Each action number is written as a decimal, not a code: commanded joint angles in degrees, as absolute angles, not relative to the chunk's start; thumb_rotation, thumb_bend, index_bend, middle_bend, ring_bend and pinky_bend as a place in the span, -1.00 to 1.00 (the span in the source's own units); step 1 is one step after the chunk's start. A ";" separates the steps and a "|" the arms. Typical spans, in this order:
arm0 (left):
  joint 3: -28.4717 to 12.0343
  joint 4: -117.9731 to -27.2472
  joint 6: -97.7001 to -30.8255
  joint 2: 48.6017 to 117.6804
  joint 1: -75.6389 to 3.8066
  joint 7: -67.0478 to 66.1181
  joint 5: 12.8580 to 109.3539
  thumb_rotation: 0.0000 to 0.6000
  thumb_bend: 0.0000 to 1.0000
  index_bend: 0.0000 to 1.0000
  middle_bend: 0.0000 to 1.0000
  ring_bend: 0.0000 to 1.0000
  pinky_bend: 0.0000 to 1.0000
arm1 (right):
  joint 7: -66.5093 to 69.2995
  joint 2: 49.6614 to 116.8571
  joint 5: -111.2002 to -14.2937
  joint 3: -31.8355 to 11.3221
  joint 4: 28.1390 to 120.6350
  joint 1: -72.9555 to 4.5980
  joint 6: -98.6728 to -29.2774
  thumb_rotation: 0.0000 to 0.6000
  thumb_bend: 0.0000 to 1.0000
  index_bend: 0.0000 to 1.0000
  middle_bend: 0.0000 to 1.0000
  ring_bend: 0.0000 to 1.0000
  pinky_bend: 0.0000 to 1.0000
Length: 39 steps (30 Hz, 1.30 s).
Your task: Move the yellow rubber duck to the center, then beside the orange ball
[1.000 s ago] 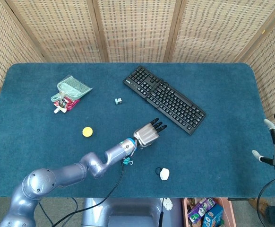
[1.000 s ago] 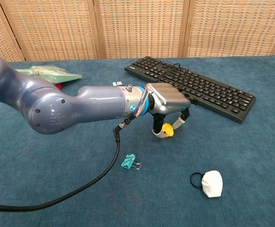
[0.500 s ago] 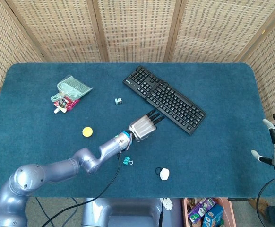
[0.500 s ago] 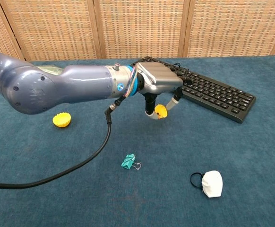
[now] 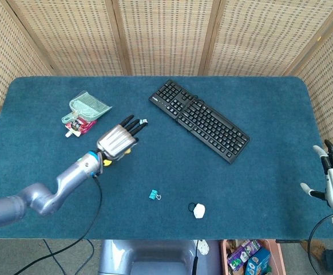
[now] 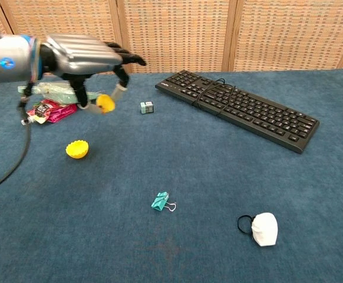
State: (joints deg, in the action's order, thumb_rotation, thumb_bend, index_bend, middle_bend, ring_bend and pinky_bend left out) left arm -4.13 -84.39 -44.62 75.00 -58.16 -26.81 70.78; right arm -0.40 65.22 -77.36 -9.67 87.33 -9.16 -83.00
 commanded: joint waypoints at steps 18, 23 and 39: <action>-1.06 -76.87 -45.40 79.41 -50.71 -23.37 67.73 1.00 -0.41 0.22 -1.00 -1.00 -1.00 | -0.34 65.36 -77.92 -9.63 87.31 -9.39 -82.23 1.00 -0.99 -1.00 -1.00 -1.00 -1.00; -0.80 -72.88 -43.75 82.10 -50.75 -20.75 69.32 1.00 -0.41 0.22 -1.00 -1.00 -1.00 | -0.36 65.71 -77.81 -9.64 86.75 -9.51 -81.94 1.00 -0.99 -1.00 -1.00 -1.00 -1.00; -1.89 -68.28 -41.78 85.84 -51.20 -18.59 70.17 1.00 -0.41 0.22 -1.00 -1.00 -1.00 | -0.46 65.89 -77.75 -9.63 86.56 -9.58 -81.51 1.00 -0.99 -1.00 -1.00 -1.00 -1.00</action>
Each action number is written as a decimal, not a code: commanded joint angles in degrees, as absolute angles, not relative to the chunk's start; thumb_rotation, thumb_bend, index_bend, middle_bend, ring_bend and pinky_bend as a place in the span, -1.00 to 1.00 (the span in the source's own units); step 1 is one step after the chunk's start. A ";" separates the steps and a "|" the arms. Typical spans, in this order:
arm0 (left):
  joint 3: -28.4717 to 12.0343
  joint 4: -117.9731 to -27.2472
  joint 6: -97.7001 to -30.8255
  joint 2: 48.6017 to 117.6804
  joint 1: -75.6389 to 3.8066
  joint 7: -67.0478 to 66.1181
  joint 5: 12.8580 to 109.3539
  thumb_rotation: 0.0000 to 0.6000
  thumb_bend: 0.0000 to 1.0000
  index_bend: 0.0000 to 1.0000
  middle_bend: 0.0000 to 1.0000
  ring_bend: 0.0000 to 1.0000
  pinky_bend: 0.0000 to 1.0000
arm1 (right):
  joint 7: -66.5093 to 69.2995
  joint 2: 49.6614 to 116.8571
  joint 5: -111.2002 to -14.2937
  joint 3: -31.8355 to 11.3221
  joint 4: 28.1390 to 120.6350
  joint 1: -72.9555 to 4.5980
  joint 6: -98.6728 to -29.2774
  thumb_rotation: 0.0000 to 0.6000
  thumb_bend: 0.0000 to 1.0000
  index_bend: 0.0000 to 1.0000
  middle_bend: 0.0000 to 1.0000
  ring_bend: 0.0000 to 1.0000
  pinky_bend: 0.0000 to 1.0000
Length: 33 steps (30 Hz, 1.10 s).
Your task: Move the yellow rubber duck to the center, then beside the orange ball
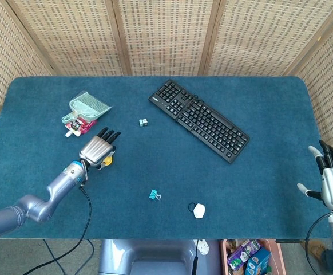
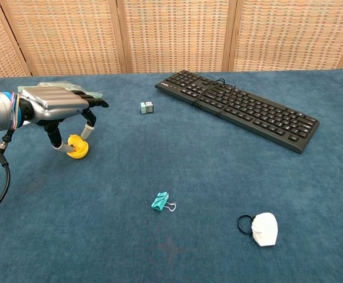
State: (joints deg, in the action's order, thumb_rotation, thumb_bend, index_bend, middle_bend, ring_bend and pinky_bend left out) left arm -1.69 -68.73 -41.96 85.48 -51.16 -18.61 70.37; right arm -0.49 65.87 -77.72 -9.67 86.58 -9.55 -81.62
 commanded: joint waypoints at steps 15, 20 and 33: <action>-2.35 -67.30 -40.61 87.04 -51.50 -22.17 68.22 1.00 -0.44 -0.03 -1.00 -1.00 -1.00 | -0.56 65.97 -77.63 -9.67 86.55 -9.60 -81.29 1.00 -0.99 -1.00 -1.00 -1.00 -1.00; -2.23 -68.97 -40.84 86.05 -51.44 -23.92 67.74 1.00 -0.58 -0.47 -1.00 -1.00 -1.00 | -0.45 65.98 -77.74 -9.66 86.50 -9.65 -81.21 1.00 -0.99 -1.00 -1.00 -1.00 -1.00; -5.42 -91.45 -62.35 69.82 -40.51 -20.27 68.89 1.00 -1.00 -1.00 -1.00 -1.00 -1.00 | -0.15 65.57 -78.55 -9.63 86.96 -9.14 -82.49 1.00 -0.99 -1.00 -1.00 -1.00 -1.00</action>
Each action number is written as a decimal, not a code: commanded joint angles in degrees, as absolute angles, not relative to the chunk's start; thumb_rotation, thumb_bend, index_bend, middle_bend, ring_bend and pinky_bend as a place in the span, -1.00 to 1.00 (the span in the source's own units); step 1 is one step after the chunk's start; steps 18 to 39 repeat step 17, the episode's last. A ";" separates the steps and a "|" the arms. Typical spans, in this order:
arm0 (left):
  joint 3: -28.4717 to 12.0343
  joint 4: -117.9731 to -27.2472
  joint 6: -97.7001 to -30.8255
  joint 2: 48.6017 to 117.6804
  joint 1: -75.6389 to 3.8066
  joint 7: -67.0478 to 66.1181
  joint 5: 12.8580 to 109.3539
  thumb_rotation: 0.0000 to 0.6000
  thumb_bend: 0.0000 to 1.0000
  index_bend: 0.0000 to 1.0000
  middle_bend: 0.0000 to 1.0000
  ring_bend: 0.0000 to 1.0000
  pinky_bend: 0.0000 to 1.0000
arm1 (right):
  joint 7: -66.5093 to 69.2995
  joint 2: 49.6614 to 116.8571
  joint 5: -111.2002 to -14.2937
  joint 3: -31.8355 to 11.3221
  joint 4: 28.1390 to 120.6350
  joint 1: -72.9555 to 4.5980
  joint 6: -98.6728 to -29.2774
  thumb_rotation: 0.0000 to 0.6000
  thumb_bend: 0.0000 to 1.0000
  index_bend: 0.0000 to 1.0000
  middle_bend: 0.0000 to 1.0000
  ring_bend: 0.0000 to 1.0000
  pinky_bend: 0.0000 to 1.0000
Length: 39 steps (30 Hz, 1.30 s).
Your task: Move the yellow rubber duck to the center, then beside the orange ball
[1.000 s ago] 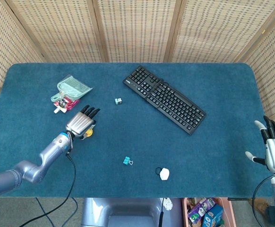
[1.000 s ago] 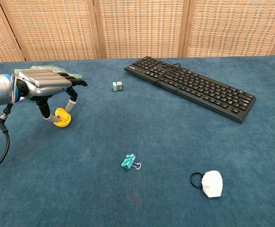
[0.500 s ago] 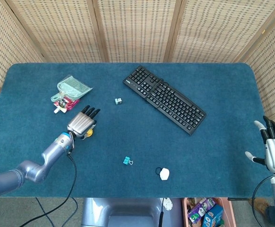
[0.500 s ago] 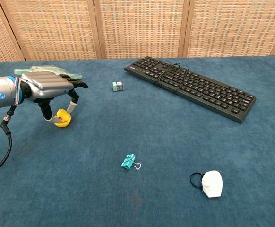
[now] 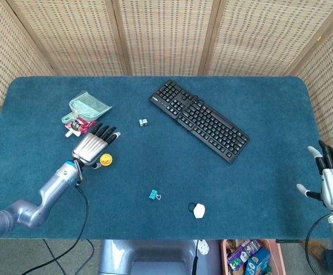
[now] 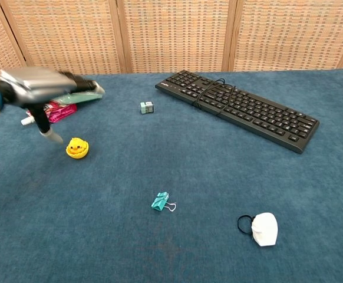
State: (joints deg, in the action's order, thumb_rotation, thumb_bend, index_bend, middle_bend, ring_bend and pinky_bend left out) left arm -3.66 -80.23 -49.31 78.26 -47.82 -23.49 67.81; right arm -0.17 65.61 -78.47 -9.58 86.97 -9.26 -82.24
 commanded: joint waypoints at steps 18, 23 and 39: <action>-1.41 -101.84 -87.82 67.32 -19.17 -22.69 69.08 1.00 -1.00 -1.00 -1.00 -1.00 -1.00 | -0.99 65.22 -79.94 -9.35 88.29 -8.30 -84.53 1.00 -1.00 -1.00 -1.00 -1.00 -1.00; -1.41 -101.84 -87.82 67.32 -19.17 -22.69 69.08 1.00 -1.00 -1.00 -1.00 -1.00 -1.00 | -0.99 65.22 -79.94 -9.35 88.29 -8.30 -84.53 1.00 -1.00 -1.00 -1.00 -1.00 -1.00; -1.41 -101.84 -87.82 67.32 -19.17 -22.69 69.08 1.00 -1.00 -1.00 -1.00 -1.00 -1.00 | -0.99 65.22 -79.94 -9.35 88.29 -8.30 -84.53 1.00 -1.00 -1.00 -1.00 -1.00 -1.00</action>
